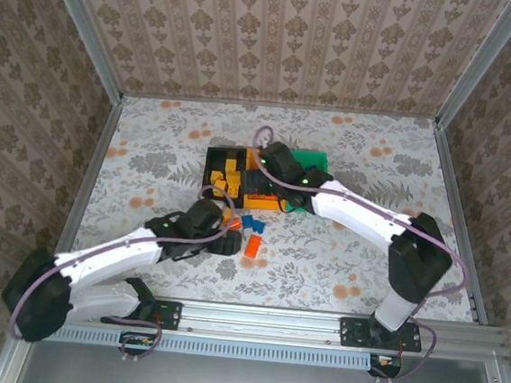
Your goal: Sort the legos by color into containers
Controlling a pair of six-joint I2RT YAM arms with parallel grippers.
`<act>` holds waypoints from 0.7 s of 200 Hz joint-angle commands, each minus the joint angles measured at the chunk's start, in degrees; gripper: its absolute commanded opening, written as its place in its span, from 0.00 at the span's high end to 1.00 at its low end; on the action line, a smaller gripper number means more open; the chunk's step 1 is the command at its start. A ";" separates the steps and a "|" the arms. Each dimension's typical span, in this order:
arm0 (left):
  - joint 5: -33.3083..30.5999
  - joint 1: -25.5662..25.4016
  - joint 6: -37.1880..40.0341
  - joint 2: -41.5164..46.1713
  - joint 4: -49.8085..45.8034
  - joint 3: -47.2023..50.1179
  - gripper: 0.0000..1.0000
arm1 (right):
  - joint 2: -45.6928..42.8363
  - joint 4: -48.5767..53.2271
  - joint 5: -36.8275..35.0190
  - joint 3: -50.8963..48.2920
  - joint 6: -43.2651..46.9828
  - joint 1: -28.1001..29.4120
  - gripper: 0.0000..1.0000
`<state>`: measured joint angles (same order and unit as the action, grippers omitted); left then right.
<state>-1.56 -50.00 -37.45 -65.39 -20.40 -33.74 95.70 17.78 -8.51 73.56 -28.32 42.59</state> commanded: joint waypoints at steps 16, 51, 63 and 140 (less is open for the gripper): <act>-7.00 -6.97 4.16 -13.52 1.13 -8.49 0.14 | -10.49 -1.26 -2.35 -10.96 -1.85 -2.48 0.19; -10.19 -9.60 5.69 -24.20 -3.79 -16.73 0.20 | -20.16 -0.86 -3.36 -17.87 -1.88 -4.61 0.17; -11.57 -10.51 6.11 -26.90 -5.56 -19.11 0.22 | -22.73 -0.86 -3.19 -19.58 -2.02 -5.50 0.17; -11.58 -13.45 4.52 -36.75 -10.80 -23.49 0.47 | -30.67 -0.86 -2.76 -23.26 -1.47 -8.54 0.16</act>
<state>-12.16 -62.50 -32.56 -99.81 -26.35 -56.95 66.98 17.85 -10.68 50.98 -29.80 34.57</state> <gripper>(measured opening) 0.556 0.840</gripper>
